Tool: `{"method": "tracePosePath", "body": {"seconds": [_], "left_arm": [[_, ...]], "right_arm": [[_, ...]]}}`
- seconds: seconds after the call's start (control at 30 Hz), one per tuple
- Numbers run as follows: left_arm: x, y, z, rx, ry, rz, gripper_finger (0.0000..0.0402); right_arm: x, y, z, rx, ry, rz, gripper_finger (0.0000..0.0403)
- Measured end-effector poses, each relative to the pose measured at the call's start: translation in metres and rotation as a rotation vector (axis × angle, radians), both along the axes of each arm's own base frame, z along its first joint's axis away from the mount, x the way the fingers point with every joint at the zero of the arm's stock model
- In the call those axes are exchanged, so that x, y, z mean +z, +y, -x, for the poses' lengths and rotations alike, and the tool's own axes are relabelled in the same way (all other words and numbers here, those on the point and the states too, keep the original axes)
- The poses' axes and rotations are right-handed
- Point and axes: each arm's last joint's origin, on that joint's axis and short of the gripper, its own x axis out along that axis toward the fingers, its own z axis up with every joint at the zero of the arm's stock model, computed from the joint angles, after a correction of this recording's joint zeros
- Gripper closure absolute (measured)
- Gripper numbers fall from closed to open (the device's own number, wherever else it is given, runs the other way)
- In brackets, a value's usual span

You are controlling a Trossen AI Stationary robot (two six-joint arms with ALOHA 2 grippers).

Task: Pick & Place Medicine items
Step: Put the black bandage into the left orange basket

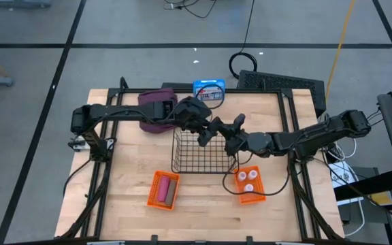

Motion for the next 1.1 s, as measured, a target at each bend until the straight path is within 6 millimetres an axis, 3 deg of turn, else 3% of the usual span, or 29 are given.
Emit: {"method": "tracePosePath", "body": {"seconds": [0.13, 0.27, 0.37, 0.57, 0.7, 0.9, 1.1], "left_arm": [[0.001, 0.001, 0.001, -0.038, -0.004, -0.008, 0.0172], [0.000, 0.002, 0.002, -0.070, 0.010, -0.009, 0.0264], [-0.001, 0.003, 0.004, -0.045, 0.029, -0.035, 0.0335], [0.023, -0.013, 0.020, 0.031, -0.008, -0.158, 0.0339], [0.033, -0.037, 0.046, 0.097, -0.024, -0.197, 0.0339], [0.013, -0.081, 0.101, 0.267, -0.114, -0.109, 0.0339], [-0.034, -0.128, 0.159, 0.384, -0.137, 0.117, 0.0339]], "right_arm": [[0.000, 0.002, 0.000, 0.008, -0.004, -0.007, 0.0373], [0.000, 0.007, 0.001, 0.025, -0.007, -0.015, 0.0373], [0.000, 0.011, 0.002, 0.019, -0.051, -0.090, 0.0339], [0.010, 0.021, 0.018, -0.011, -0.171, -0.309, 0.0234], [0.021, 0.023, 0.039, -0.022, -0.222, -0.432, 0.0198], [0.034, 0.020, 0.069, -0.035, -0.265, -0.571, 0.0191], [0.037, 0.018, 0.092, -0.043, -0.246, -0.642, 0.0206]]}}
